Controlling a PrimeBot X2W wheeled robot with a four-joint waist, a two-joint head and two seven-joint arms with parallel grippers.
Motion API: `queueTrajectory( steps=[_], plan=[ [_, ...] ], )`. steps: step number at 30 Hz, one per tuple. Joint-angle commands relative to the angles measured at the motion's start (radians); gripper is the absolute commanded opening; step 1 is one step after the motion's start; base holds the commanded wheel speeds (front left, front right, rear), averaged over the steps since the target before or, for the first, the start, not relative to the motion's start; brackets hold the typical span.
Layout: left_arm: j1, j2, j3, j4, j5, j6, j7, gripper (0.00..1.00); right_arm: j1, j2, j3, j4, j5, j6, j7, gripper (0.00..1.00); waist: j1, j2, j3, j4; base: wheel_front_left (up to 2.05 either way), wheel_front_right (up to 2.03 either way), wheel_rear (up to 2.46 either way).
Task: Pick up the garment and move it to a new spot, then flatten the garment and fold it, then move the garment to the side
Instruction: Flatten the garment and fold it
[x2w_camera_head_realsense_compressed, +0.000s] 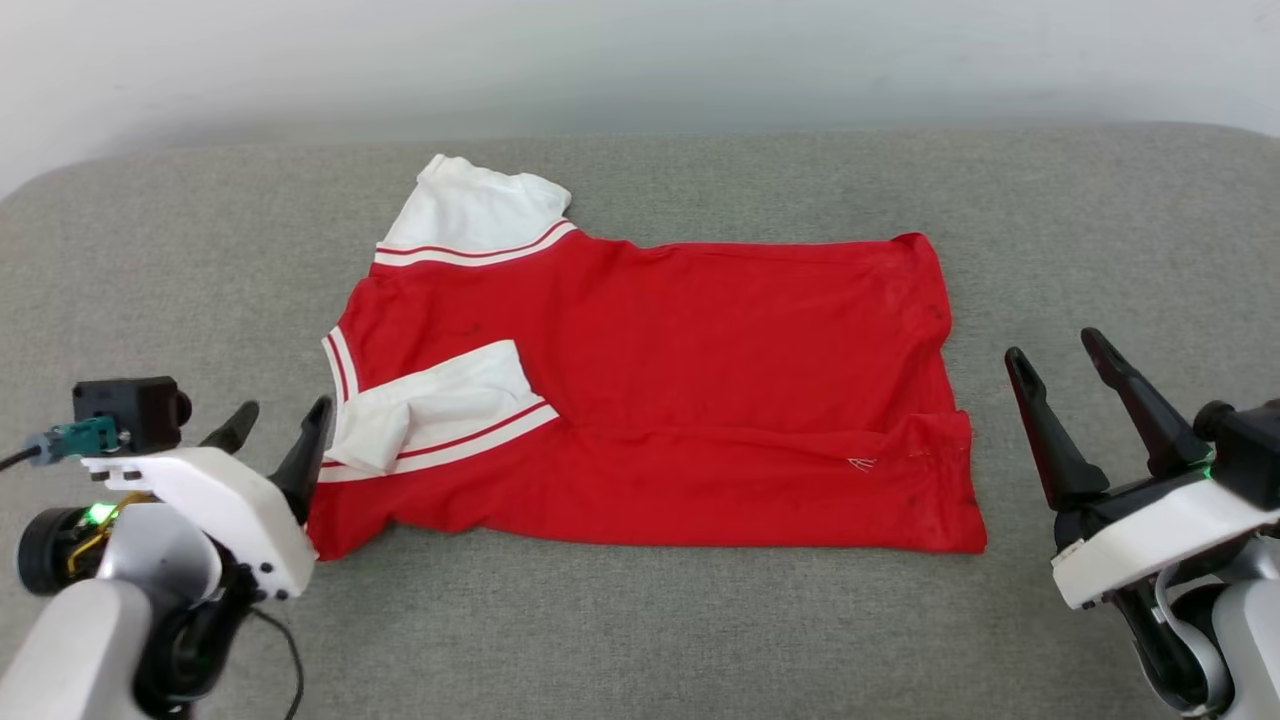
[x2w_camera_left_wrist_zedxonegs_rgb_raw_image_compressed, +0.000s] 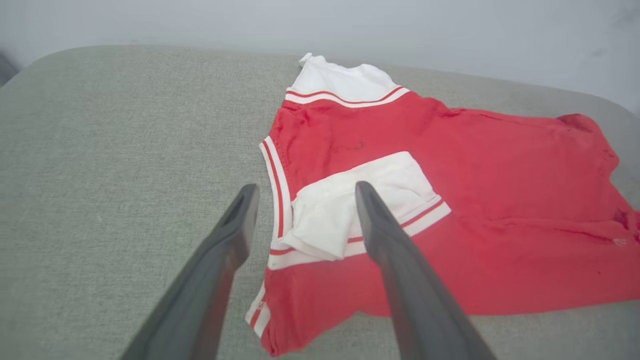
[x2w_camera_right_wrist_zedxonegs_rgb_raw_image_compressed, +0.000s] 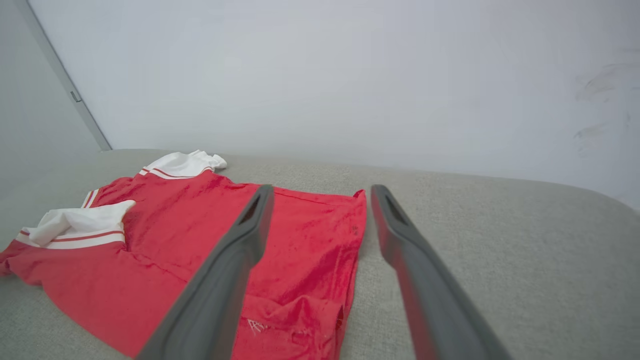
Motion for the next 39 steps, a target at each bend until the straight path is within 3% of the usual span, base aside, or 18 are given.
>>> queueTrajectory(
  steps=[1,5,9,15,21,22,23,26,32,39],
  plan=[
    [0.014,0.011,0.0,-0.009,-0.007,0.003,0.022,1.0,0.014,0.009,-0.01,-0.013,-0.013,-0.001,0.001,1.0,0.0,-0.0001,-0.002,-0.006,0.0,0.0,0.0],
    [0.05,0.086,0.005,-0.071,-0.05,0.019,0.186,1.0,0.05,0.047,-0.057,-0.096,-0.057,-0.001,0.013,1.0,0.0,-0.0001,0.016,-0.023,0.0,0.0,0.0],
    [0.097,0.122,0.02,-0.114,-0.098,0.055,0.297,1.0,0.067,0.077,-0.083,-0.164,-0.088,-0.001,0.022,1.0,0.0,-0.0001,0.059,-0.044,0.0,0.0,0.0],
    [0.13,0.108,0.043,-0.092,-0.155,0.096,0.353,1.0,0.056,0.113,-0.108,-0.23,-0.109,-0.001,0.003,1.0,0.0,-0.0001,0.139,-0.073,0.0,0.0,0.0],
    [0.132,0.065,0.032,-0.002,-0.219,0.088,0.392,1.0,0.051,0.13,-0.129,-0.235,-0.109,-0.001,-0.008,1.0,0.0,-0.0001,0.174,-0.094,0.0,0.0,0.0],
    [0.135,0.057,0.027,0.012,-0.228,0.086,0.401,0.36,0.054,0.13,-0.131,-0.234,-0.107,-0.001,-0.006,1.0,0.0,-0.0001,0.175,-0.096,0.0,0.0,0.0],
    [0.135,0.046,0.025,0.024,-0.242,0.087,0.407,0.0,0.055,0.129,-0.137,-0.234,-0.105,-0.001,-0.007,1.0,0.0,-0.0001,0.175,-0.098,0.0,0.0,0.0],
    [0.133,0.024,0.029,0.036,-0.256,0.072,0.388,0.0,0.064,0.129,-0.16,-0.228,-0.095,-0.001,0.0,1.0,0.0,-0.0001,0.165,-0.099,0.0,0.0,0.0],
    [0.123,0.048,0.053,-0.005,-0.224,0.059,0.319,0.0,0.09,0.098,-0.205,-0.203,-0.038,-0.001,0.108,1.0,0.0,-0.0001,0.131,-0.077,0.0,0.0,0.0],
    [0.109,0.068,0.048,-0.147,-0.163,0.075,0.272,0.0,0.1,0.015,-0.207,-0.15,0.065,-0.001,0.485,1.0,0.0,-0.0001,0.112,-0.027,0.0,0.0,0.0]
  ],
)
